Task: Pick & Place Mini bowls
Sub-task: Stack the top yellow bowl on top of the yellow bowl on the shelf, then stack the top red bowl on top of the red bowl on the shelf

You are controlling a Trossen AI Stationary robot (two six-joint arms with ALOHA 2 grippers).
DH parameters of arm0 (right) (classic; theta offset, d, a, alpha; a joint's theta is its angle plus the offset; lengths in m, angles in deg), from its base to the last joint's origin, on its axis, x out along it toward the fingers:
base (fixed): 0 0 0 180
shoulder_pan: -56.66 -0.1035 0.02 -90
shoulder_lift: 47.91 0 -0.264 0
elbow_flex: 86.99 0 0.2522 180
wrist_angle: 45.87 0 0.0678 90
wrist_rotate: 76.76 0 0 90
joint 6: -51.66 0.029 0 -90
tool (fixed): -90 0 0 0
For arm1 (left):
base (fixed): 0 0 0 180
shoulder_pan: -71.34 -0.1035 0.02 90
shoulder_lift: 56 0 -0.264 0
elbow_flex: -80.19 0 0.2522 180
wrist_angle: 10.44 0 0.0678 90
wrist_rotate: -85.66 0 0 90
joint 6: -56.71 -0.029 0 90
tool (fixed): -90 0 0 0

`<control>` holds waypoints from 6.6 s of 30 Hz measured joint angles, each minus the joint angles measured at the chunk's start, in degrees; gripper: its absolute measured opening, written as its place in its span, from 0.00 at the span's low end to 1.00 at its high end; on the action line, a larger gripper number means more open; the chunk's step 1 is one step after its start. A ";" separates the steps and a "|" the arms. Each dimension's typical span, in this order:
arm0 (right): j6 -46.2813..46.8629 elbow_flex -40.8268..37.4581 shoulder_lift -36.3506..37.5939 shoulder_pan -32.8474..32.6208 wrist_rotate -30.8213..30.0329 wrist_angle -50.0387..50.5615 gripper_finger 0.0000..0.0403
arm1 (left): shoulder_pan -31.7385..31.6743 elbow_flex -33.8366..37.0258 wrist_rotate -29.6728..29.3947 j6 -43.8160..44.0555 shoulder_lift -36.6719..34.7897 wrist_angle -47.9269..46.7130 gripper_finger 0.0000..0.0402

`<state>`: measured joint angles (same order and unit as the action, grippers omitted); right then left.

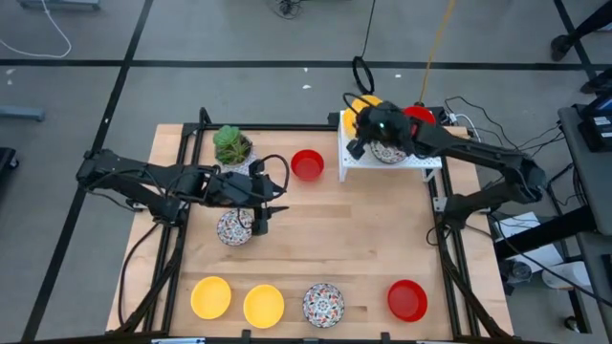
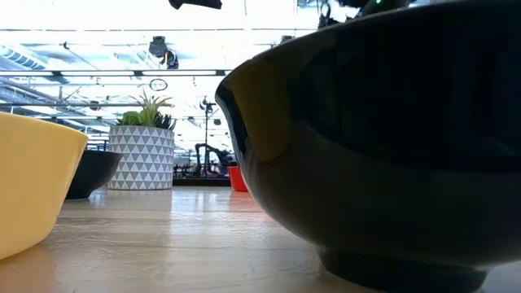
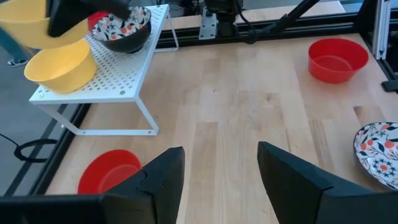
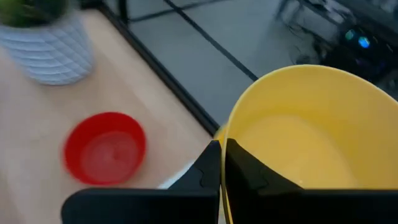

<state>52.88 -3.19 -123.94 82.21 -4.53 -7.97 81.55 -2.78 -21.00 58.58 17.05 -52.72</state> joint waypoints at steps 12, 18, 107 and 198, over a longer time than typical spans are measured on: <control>-3.32 -0.03 -6.87 3.70 0.52 -3.93 0.00 | -0.02 0.00 -0.01 0.11 0.00 -3.73 0.52; -4.83 -0.04 -8.28 4.01 1.76 -4.67 0.00 | -0.02 0.00 -0.01 1.16 0.00 -5.29 0.52; -2.99 -4.44 8.43 -27.55 2.59 4.53 0.35 | -24.08 4.52 12.83 -14.04 37.99 16.31 0.21; -5.89 -28.74 -8.84 -42.13 3.00 -25.69 0.35 | -2.55 4.04 15.23 10.82 3.05 13.84 0.50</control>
<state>47.00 -31.93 -132.77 40.08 -1.53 -33.66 79.01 1.27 -5.77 69.39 20.10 -38.87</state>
